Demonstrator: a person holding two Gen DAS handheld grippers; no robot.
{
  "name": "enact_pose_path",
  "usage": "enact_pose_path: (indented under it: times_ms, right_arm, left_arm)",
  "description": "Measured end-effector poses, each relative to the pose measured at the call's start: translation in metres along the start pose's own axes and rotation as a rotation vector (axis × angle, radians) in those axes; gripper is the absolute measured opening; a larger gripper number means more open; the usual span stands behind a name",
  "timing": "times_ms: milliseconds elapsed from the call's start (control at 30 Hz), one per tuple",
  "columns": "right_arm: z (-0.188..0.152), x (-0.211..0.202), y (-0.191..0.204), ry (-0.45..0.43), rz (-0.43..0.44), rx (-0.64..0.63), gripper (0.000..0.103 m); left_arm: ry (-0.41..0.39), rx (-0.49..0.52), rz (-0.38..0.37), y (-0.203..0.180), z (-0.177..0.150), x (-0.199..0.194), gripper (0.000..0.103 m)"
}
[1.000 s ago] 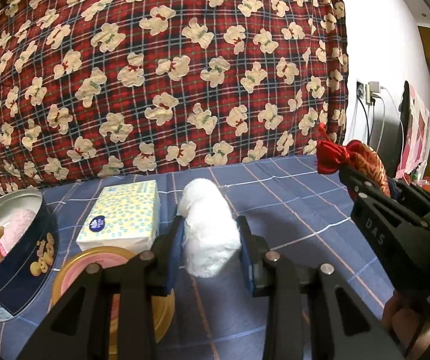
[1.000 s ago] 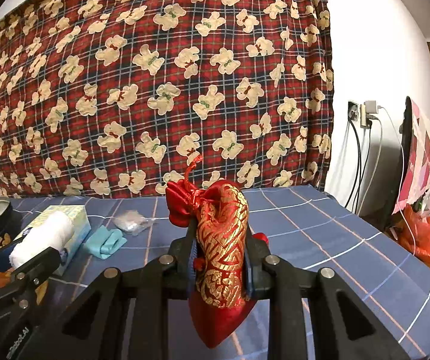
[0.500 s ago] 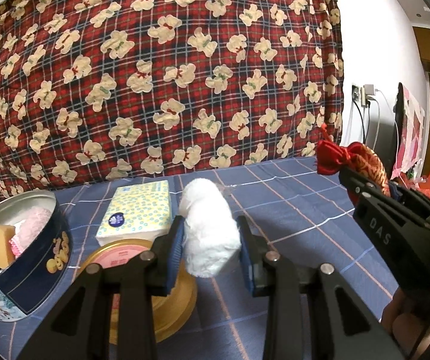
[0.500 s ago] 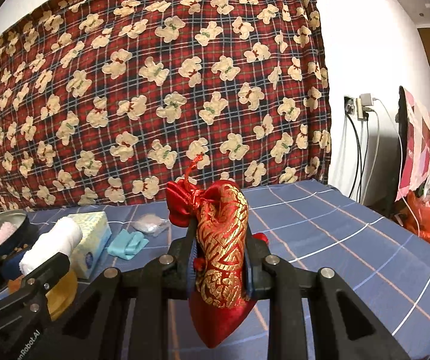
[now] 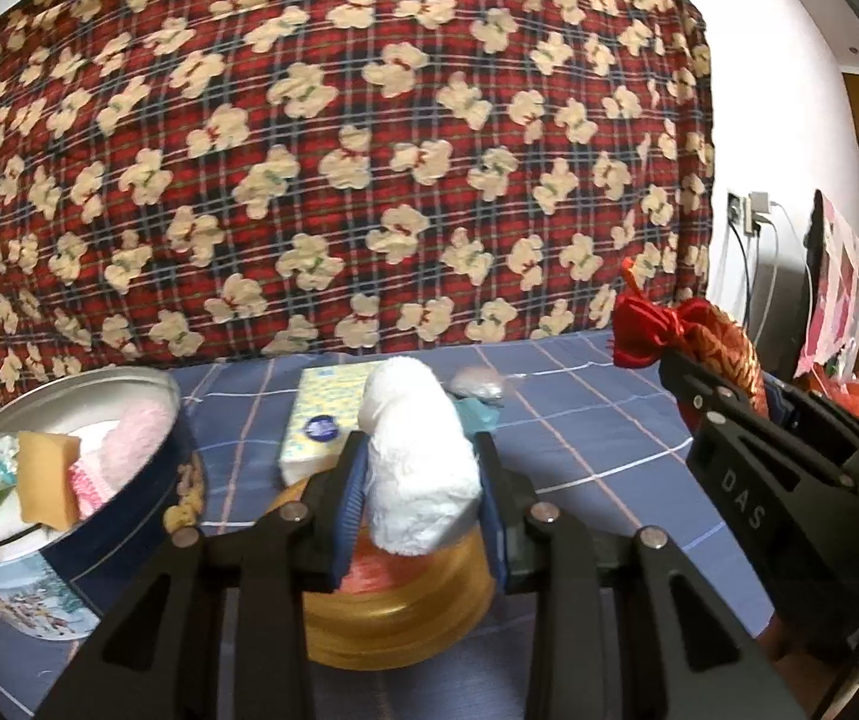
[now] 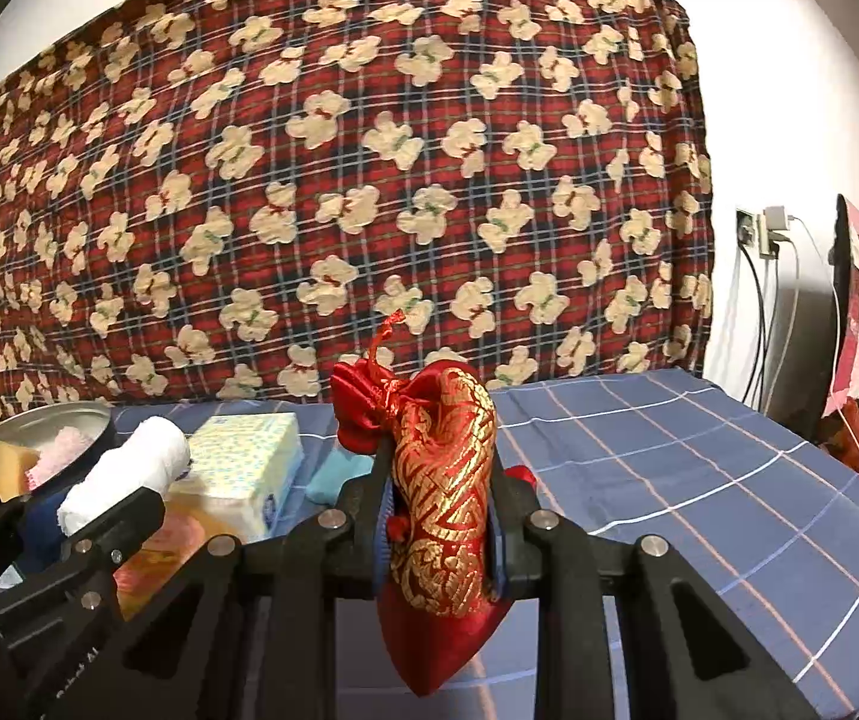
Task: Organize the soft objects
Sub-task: 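Lift and carry the pouch and cotton roll over the silver tin with both tools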
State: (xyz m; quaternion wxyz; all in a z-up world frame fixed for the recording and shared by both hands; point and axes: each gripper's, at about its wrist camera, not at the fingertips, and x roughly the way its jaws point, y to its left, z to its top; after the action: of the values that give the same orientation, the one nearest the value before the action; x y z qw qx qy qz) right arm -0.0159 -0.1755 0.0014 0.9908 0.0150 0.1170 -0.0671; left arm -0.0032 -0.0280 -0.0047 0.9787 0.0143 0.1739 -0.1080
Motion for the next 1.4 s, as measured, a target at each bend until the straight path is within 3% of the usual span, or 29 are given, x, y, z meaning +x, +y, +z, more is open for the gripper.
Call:
enact_pose_path:
  times_ms: [533,967,1400]
  right_arm:
    - [-0.003,-0.001,0.069,0.013,0.112,-0.066,0.027]
    - [0.005,0.002,0.14,0.028,0.266,-0.111,0.027]
    - [0.003,0.013,0.223,0.095,0.435,-0.141,0.027]
  left_arm:
    - [-0.015,-0.069,0.051,0.062,-0.002,-0.013,0.033]
    - [-0.047,-0.111,0.186,0.134,0.008,-0.024,0.033]
    - [-0.004,-0.192,0.312,0.208,-0.005,-0.03,0.033]
